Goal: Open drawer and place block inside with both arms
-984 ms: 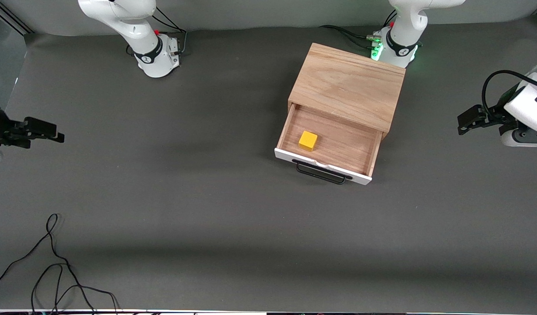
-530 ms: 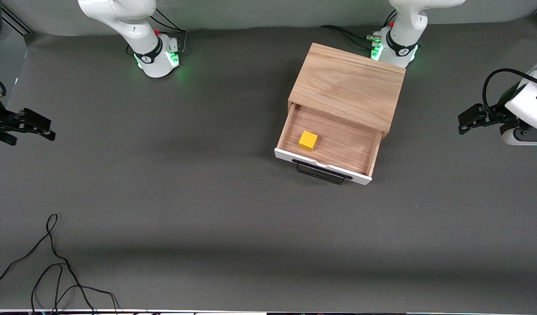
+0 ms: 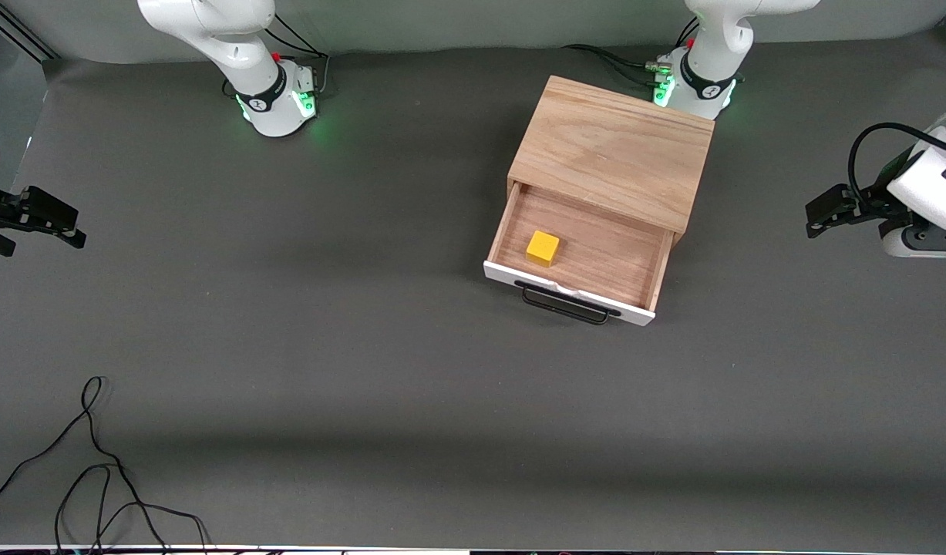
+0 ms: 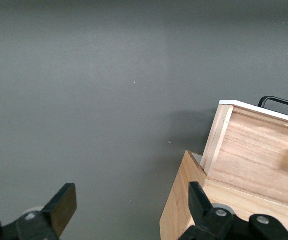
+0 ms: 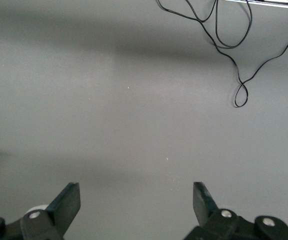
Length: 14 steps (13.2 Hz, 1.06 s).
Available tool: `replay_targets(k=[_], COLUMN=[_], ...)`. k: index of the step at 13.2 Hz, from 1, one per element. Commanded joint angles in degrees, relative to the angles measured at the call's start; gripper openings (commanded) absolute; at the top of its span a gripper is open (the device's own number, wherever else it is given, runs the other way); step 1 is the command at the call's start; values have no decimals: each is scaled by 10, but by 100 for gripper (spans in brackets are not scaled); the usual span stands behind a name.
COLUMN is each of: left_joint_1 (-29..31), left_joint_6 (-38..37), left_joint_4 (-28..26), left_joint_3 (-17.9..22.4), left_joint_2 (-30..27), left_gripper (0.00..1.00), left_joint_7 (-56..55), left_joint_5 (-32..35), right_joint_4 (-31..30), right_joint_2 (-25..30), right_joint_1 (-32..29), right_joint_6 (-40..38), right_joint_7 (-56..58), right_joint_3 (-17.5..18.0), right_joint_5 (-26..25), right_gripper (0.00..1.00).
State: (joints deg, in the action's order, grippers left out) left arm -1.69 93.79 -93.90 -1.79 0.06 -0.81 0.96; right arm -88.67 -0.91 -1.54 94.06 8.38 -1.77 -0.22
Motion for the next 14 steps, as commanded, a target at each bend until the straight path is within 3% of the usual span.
replay_targets(k=[1, 14], left_joint_1=[-6, -6], left_joint_6=[8, 8], left_joint_4=[-12, -12], left_joint_3=[4, 4], left_joint_2=[-14, -13], left_gripper=[100, 100], left_joint_7=[10, 10], left_joint_5=[-1, -1], right_joint_4=[53, 53], right_joint_2=[-40, -42], right_joint_1=[-1, 9], right_joint_6=[-24, -45], right_joint_7=[5, 5], right_joint_3=[4, 5], right_joint_5=[-7, -4], right_gripper=[100, 100])
